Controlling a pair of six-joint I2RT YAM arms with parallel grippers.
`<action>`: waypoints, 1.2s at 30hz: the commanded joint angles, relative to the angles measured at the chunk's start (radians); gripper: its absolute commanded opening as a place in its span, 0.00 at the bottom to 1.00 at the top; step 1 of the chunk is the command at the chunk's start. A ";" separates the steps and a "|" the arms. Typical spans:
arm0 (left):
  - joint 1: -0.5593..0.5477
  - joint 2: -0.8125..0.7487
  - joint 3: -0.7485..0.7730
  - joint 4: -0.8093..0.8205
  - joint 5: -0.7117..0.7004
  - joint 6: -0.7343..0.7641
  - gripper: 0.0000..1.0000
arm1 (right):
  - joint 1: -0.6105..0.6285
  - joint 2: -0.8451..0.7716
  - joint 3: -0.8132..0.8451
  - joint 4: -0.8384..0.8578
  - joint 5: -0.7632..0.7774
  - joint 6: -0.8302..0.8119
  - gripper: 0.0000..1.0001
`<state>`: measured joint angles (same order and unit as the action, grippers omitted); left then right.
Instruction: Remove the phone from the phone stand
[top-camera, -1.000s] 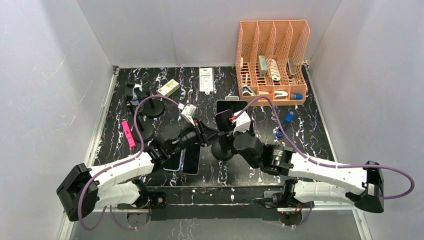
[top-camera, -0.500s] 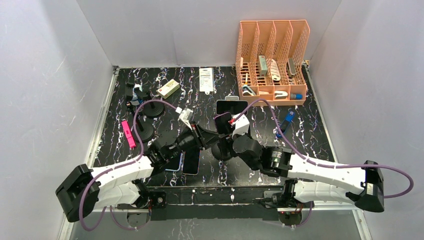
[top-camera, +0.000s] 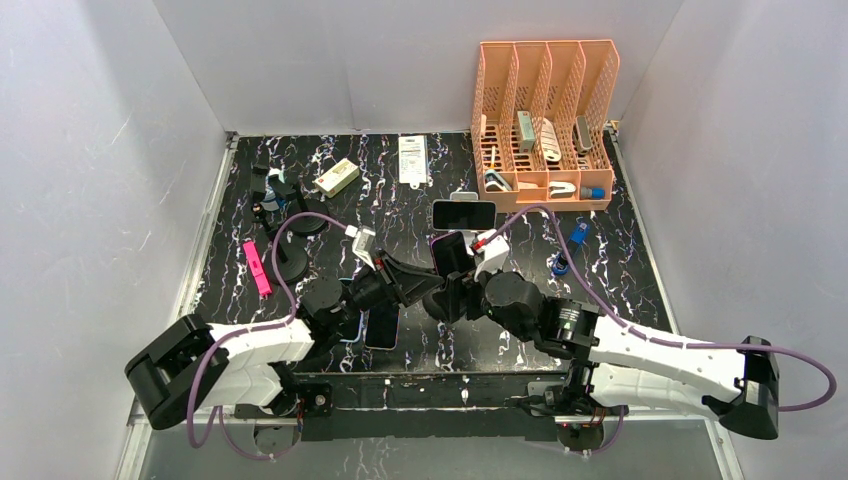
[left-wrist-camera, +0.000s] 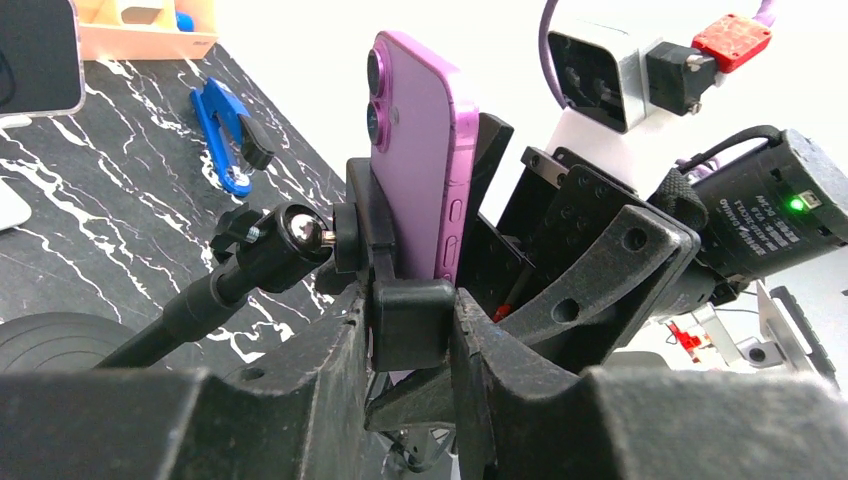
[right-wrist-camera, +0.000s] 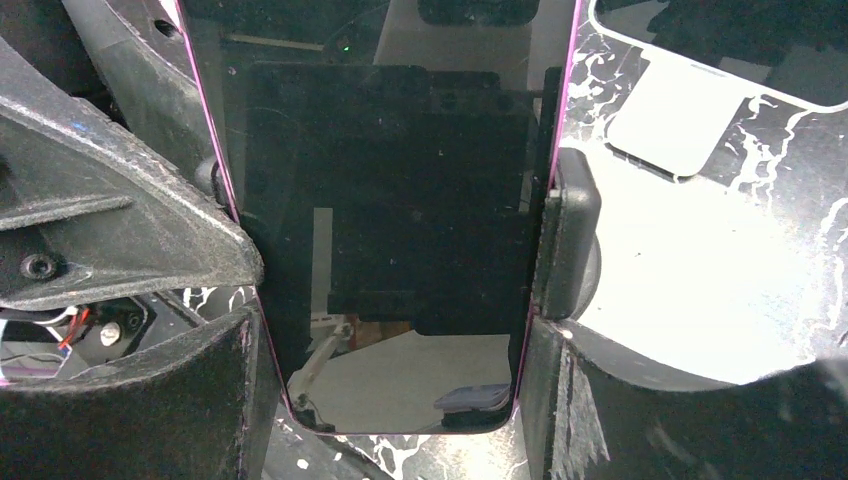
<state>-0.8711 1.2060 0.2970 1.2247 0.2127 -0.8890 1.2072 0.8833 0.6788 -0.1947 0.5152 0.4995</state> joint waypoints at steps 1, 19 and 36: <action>0.057 0.005 -0.076 -0.016 -0.048 -0.012 0.00 | -0.059 -0.070 -0.046 -0.099 0.097 0.084 0.01; 0.063 0.040 -0.075 0.032 -0.009 -0.039 0.00 | -0.059 -0.132 -0.104 -0.021 0.023 0.069 0.01; 0.061 -0.005 0.048 -0.270 -0.047 0.054 0.00 | -0.045 -0.019 0.077 -0.087 0.028 -0.060 0.99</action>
<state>-0.8280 1.2148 0.3279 1.1709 0.2379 -0.9001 1.1595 0.8433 0.6891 -0.2199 0.4667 0.4873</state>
